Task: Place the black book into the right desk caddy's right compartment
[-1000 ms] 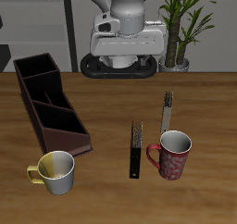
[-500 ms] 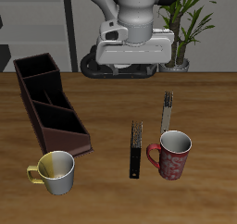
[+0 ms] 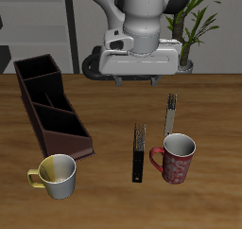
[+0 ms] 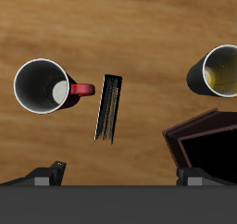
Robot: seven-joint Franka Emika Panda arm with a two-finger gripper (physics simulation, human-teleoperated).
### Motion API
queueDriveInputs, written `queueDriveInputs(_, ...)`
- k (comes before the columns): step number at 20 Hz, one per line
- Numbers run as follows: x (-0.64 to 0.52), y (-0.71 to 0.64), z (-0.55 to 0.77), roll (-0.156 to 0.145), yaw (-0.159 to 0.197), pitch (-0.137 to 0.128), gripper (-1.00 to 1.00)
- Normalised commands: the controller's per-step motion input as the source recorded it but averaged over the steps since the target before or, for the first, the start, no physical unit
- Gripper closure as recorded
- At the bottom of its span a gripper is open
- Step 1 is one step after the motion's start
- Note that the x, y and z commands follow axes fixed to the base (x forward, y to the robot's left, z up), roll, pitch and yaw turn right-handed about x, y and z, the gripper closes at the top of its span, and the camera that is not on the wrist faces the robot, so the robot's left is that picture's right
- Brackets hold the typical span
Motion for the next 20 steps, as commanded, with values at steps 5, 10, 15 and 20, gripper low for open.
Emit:
queueDriveInputs(5, 0.06, 0.02, -0.20, 0.000, -0.004, -0.016, -1.00)
queueDriveInputs(10, 0.09, 0.03, -0.29, 0.007, -0.017, -0.021, -1.00)
queueDriveInputs(15, 0.07, 0.04, -0.33, -0.005, -0.001, -0.035, -1.00)
queueDriveInputs(20, 0.06, -0.02, -0.36, -0.002, 0.001, 0.008, -1.00)
